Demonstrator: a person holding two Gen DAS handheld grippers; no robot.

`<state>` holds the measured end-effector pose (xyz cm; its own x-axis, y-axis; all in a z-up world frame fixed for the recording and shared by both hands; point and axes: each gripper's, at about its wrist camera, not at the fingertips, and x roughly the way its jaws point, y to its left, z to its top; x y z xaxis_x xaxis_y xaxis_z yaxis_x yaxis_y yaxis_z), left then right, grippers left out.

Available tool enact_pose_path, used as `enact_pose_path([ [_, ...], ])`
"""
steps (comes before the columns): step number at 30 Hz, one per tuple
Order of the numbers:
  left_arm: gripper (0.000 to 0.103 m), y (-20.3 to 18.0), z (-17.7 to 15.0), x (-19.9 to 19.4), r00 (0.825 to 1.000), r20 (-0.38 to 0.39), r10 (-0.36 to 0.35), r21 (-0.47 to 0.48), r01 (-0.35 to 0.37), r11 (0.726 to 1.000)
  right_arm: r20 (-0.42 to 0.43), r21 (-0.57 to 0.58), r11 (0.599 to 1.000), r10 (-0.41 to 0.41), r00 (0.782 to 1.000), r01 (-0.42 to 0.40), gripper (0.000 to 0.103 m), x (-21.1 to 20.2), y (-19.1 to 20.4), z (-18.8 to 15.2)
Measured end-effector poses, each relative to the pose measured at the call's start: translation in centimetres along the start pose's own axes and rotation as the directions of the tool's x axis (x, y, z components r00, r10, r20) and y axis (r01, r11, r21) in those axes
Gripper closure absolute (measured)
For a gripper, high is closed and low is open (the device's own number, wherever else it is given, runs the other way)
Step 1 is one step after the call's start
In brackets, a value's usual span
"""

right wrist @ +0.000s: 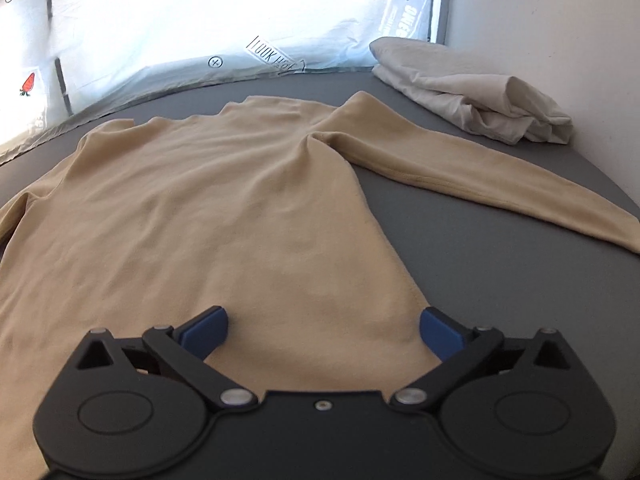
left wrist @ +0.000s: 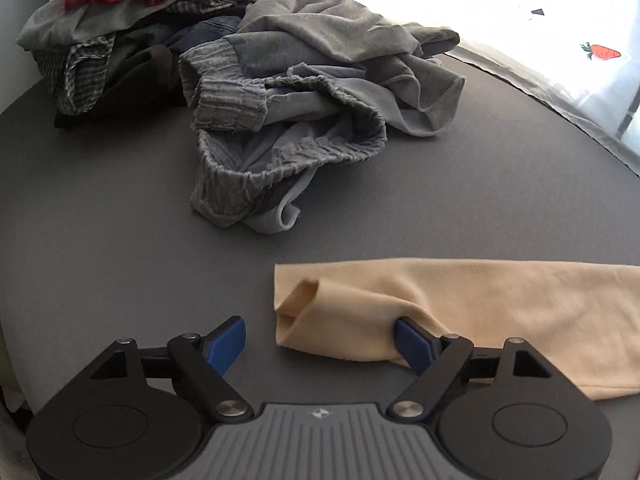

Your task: Fold clothes

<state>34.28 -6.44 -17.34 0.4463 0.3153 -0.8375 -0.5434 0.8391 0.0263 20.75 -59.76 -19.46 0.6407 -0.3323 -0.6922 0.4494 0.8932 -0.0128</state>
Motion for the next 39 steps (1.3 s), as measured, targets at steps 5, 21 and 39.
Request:
enact_pose_path([
  [5, 0.020, 0.4, 0.7, 1.0, 0.999, -0.007, -0.041, -0.018, 0.041, 0.999, 0.048, 0.015, 1.000, -0.016, 0.999, 0.016, 0.000, 0.0, 0.2, -0.5],
  [21, 0.095, 1.1, -1.9, -3.1, 0.987, 0.098, -0.127, 0.010, 0.126, 0.992, 0.061, 0.013, 1.000, -0.010, 0.998, 0.010, 0.000, -0.1, 0.0, -0.6],
  [39, 0.095, 0.7, -4.6, -10.2, 0.954, 0.180, -0.240, 0.036, 0.237, 0.971, 0.074, -0.009, 1.000, 0.022, 0.997, -0.022, 0.000, -0.2, -0.4, -0.8],
])
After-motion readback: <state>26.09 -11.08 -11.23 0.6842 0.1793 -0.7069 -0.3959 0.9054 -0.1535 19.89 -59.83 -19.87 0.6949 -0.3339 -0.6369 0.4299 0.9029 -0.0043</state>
